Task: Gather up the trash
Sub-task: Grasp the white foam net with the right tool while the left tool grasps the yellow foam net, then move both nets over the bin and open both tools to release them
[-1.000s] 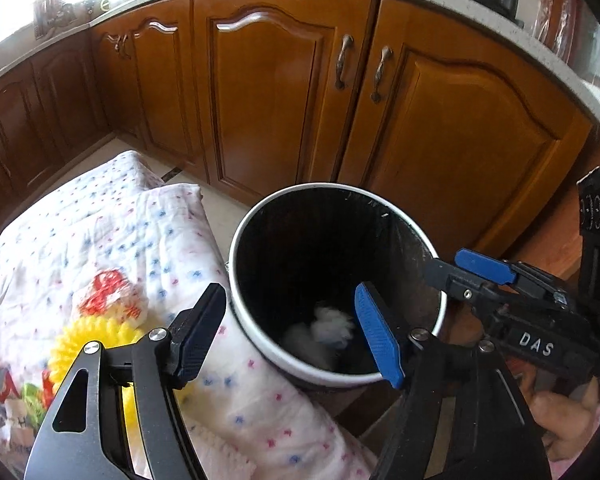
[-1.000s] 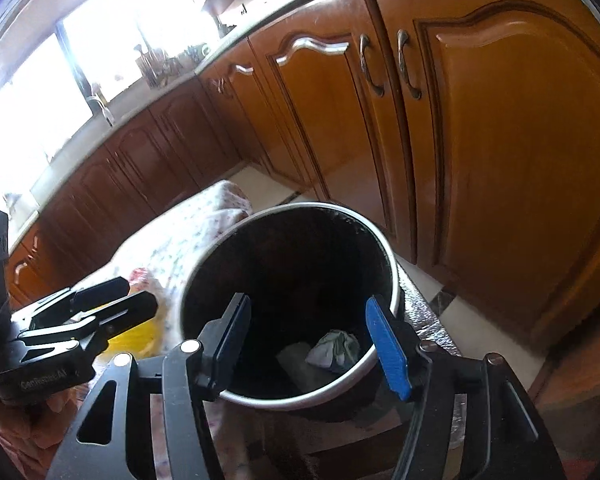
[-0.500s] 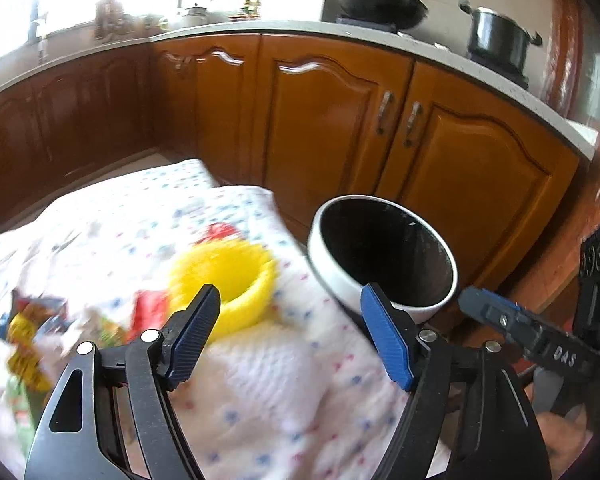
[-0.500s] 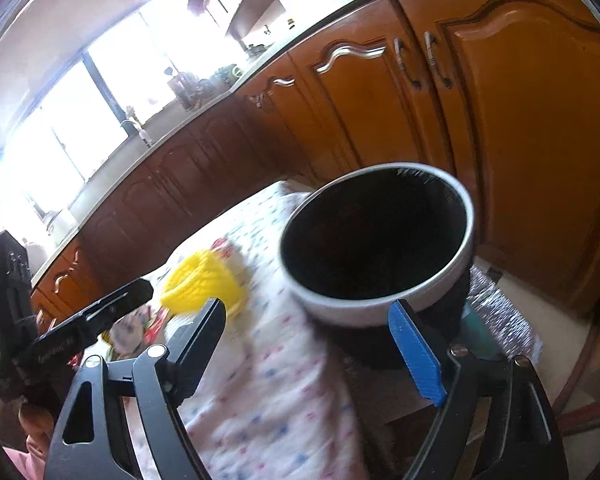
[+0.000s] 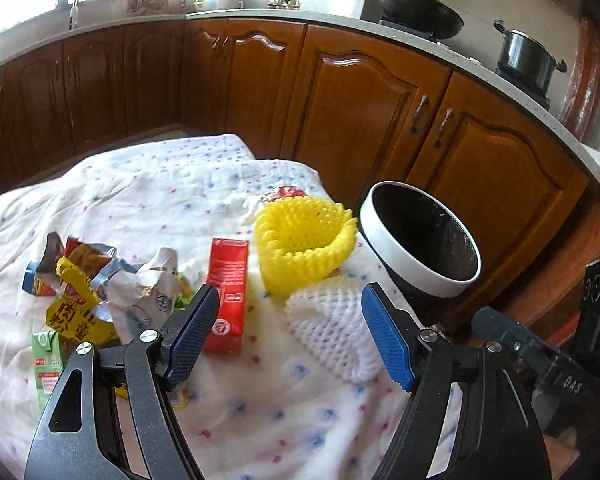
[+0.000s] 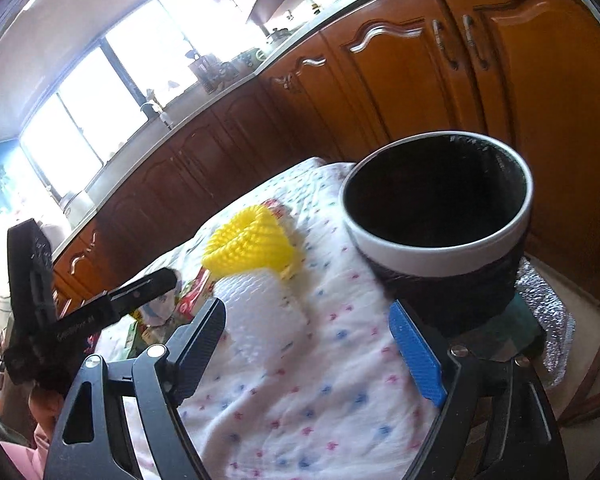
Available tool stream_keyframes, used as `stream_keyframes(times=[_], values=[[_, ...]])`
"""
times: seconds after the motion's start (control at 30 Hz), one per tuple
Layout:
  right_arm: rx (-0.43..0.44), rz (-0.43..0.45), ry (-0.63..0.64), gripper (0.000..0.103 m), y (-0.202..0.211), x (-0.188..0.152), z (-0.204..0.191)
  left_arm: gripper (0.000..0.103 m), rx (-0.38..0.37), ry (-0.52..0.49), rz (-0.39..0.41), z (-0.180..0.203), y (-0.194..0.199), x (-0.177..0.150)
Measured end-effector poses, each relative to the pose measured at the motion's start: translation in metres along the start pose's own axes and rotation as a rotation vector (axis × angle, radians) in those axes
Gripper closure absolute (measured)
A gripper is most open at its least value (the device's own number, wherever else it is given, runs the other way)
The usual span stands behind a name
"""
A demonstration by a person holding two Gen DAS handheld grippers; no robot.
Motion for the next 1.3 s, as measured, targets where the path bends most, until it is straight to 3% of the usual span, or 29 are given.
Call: stream_keyframes(times=[0.37, 0.43, 0.5, 0.6, 0.63, 0.7, 0.73, 1.07, 1.3], values=[[0.026, -0.113, 0.1, 0.023, -0.048, -0.013, -0.036, 0.028, -0.042, 0.042, -0.05, -0.017, -0.013, 0.018], [0.017, -0.135, 0.114, 0.033, -0.058, -0.014, -0.038, 0.028, -0.026, 0.029, -0.061, -0.015, -0.02, 0.022], [0.006, -0.165, 0.111, 0.066, -0.067, -0.017, -0.034, 0.029, -0.017, 0.023, -0.076, -0.014, -0.029, 0.026], [0.015, -0.169, 0.098, 0.081, -0.065, -0.02, -0.028, 0.043, 0.004, 0.015, -0.097, -0.014, -0.042, 0.032], [0.011, -0.163, 0.1, 0.082, -0.061, -0.021, -0.027, 0.053, 0.014, 0.014, -0.108, -0.014, -0.048, 0.033], [0.012, -0.15, 0.099, 0.085, -0.052, -0.021, -0.026, 0.085, 0.015, 0.003, -0.134, -0.013, -0.056, 0.032], [0.014, -0.141, 0.096, 0.086, -0.046, -0.021, -0.024, 0.09, 0.015, -0.004, -0.146, -0.012, -0.059, 0.03], [-0.025, 0.0, 0.061, 0.086, 0.025, -0.002, -0.001, 0.094, -0.028, -0.033, -0.09, 0.0, -0.03, 0.027], [-0.064, 0.047, 0.016, 0.086, 0.038, 0.013, 0.023, 0.094, -0.079, -0.053, -0.038, 0.018, -0.002, 0.029]])
Point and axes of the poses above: each gripper's, at about its wrist camera, not at the fingertips, and y roughly against the way its jaws point, z to its right, x to its top, the point moved 10 cm from there along -y, roughly the way its jaws point, and after that the axes turned 11 degrees about -z, right-handed, at the moved point
